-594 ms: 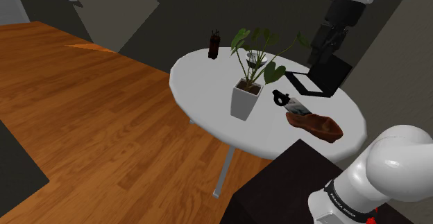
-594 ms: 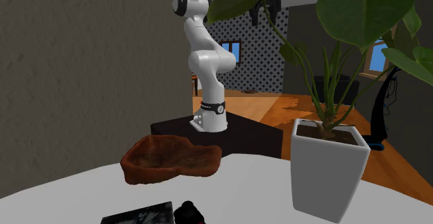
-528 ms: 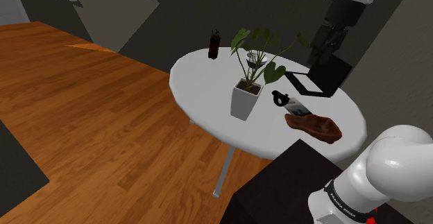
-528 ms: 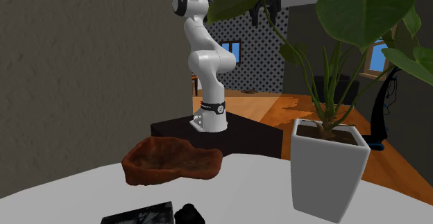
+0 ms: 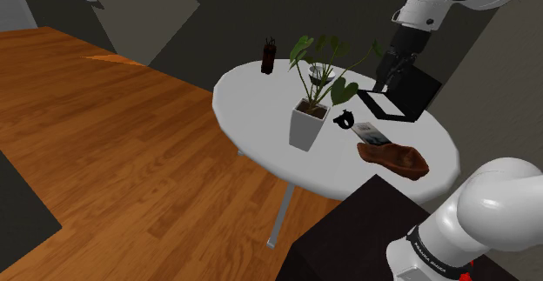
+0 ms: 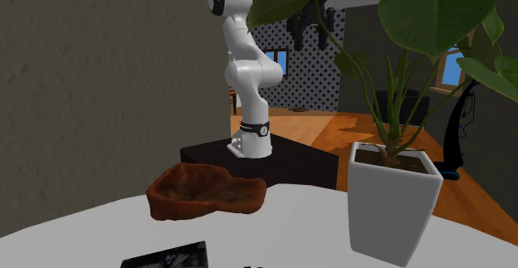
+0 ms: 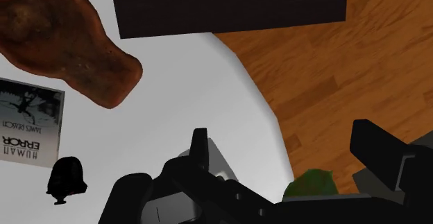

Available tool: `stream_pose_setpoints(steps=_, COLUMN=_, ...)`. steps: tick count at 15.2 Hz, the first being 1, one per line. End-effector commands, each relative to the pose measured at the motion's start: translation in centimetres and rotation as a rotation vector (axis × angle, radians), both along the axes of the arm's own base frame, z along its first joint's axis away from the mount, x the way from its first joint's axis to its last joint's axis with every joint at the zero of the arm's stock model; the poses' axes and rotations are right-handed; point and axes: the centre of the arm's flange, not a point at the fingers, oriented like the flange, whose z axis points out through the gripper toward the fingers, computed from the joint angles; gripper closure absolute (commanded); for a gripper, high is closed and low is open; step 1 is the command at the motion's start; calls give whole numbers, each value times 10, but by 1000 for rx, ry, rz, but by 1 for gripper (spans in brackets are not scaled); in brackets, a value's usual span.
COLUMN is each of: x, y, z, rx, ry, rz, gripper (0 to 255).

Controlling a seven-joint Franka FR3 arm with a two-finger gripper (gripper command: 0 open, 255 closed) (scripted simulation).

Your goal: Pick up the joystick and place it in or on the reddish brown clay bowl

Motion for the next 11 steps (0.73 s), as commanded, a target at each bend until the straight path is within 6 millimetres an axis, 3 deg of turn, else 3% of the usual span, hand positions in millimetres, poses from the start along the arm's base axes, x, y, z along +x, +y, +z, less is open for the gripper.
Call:
stream_pose_setpoints(steps=1, x=10, y=-16, z=-17, rx=-6, ry=-1, rz=0, gripper=0)
stream_pose_setpoints(steps=11, x=60, y=-102, z=-100, rx=-28, ry=2, rz=-8, gripper=0)
